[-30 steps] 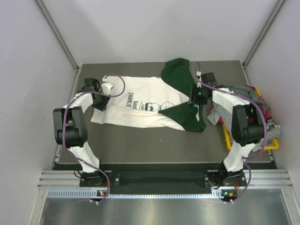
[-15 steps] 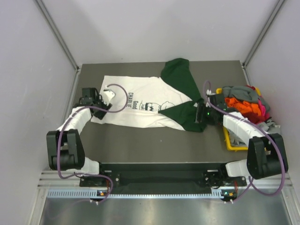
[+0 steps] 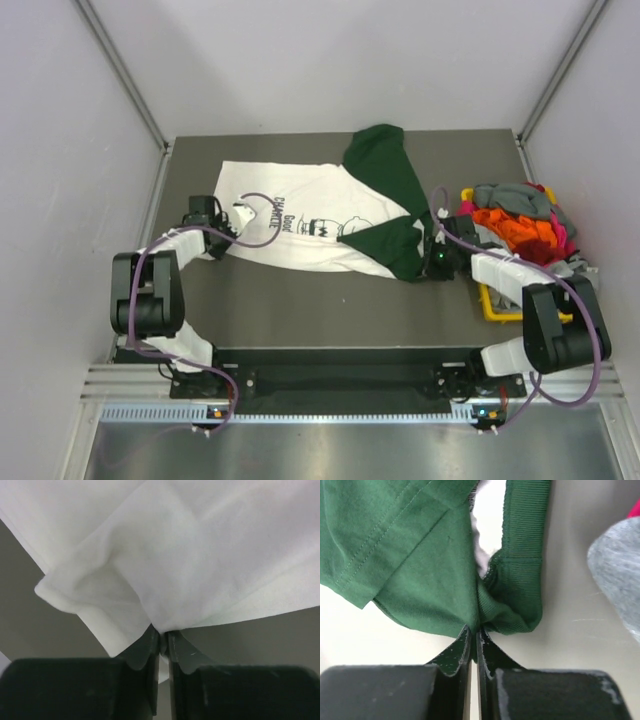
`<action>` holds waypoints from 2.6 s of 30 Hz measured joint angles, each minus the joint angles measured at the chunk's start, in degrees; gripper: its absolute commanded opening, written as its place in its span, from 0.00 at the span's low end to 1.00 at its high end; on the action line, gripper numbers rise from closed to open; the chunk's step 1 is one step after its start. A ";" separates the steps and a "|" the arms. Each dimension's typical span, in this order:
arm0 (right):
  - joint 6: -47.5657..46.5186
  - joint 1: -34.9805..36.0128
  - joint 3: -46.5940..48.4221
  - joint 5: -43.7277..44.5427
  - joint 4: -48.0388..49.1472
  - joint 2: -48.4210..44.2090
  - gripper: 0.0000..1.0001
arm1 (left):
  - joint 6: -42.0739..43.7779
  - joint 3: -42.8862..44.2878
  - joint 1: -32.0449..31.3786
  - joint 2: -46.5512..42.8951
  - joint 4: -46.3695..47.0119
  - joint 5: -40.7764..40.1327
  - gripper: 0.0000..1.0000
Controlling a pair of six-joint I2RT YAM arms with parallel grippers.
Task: Fold and stack the t-shirts
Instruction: Fold the tshirt
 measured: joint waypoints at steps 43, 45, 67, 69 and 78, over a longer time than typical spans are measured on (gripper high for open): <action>-6.51 -3.10 11.54 3.26 -8.24 1.29 0.50 | -13.79 12.63 -34.51 -9.03 -17.33 12.22 0.60; -7.10 -3.23 11.98 2.80 -7.41 4.59 0.43 | -16.09 12.83 -35.74 -4.61 -14.80 12.87 0.58; -7.28 -3.32 65.96 -1.05 -5.57 37.92 0.71 | -37.22 32.85 1.11 17.40 -7.78 5.27 0.61; -5.79 -3.32 72.81 -1.16 -5.05 45.66 0.70 | -38.42 34.75 3.87 21.42 -7.89 5.14 0.61; 2.71 -3.28 84.54 -2.40 -1.16 63.28 0.62 | -41.13 41.24 12.50 28.94 -8.15 4.61 0.61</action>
